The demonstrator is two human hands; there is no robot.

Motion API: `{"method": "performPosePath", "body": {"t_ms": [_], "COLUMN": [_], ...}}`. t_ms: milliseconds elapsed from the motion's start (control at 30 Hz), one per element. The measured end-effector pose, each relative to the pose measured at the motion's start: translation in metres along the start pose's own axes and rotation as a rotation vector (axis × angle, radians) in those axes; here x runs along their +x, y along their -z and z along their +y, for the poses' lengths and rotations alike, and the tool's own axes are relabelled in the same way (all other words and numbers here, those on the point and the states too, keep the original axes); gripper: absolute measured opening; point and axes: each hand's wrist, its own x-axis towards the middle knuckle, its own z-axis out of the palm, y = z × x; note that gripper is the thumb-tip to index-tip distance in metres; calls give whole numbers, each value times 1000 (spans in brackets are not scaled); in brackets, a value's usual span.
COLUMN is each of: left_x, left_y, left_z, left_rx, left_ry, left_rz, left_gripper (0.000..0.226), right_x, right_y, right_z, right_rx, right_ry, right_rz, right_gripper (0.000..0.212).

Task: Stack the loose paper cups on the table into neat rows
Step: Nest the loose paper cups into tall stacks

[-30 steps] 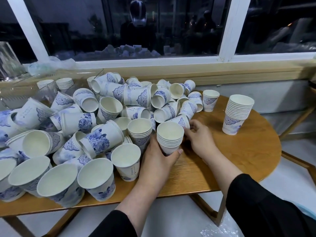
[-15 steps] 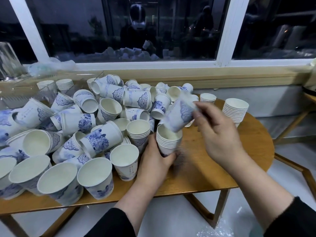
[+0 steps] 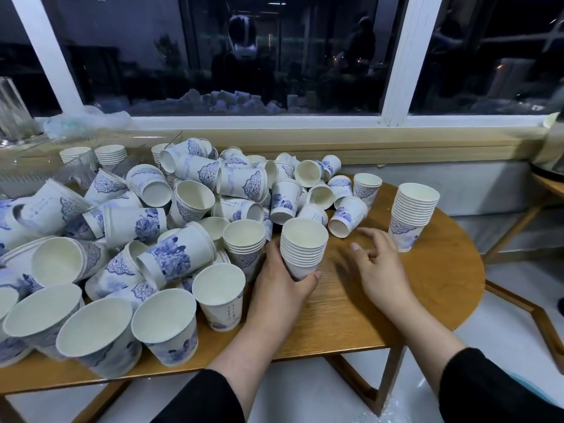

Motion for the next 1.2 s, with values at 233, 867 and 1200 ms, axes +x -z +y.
{"method": "performPosePath", "body": {"t_ms": [233,867,1200], "left_x": [15,18,17], "left_y": [-12,-18,-16], "left_z": [0,-7,-4], "left_rx": [7,7,29], "left_ry": [-36,15,8], "left_rz": [47,61,51], "left_gripper": [80,73,68], "right_x": [41,79,74], "right_y": [-26,-37,-40], "right_z": [11,18,19], "right_rx": [-67,16,129], "right_ry": [-82,-191,-46], "right_rz": [33,123,130], "right_gripper": [66,46,23]}}
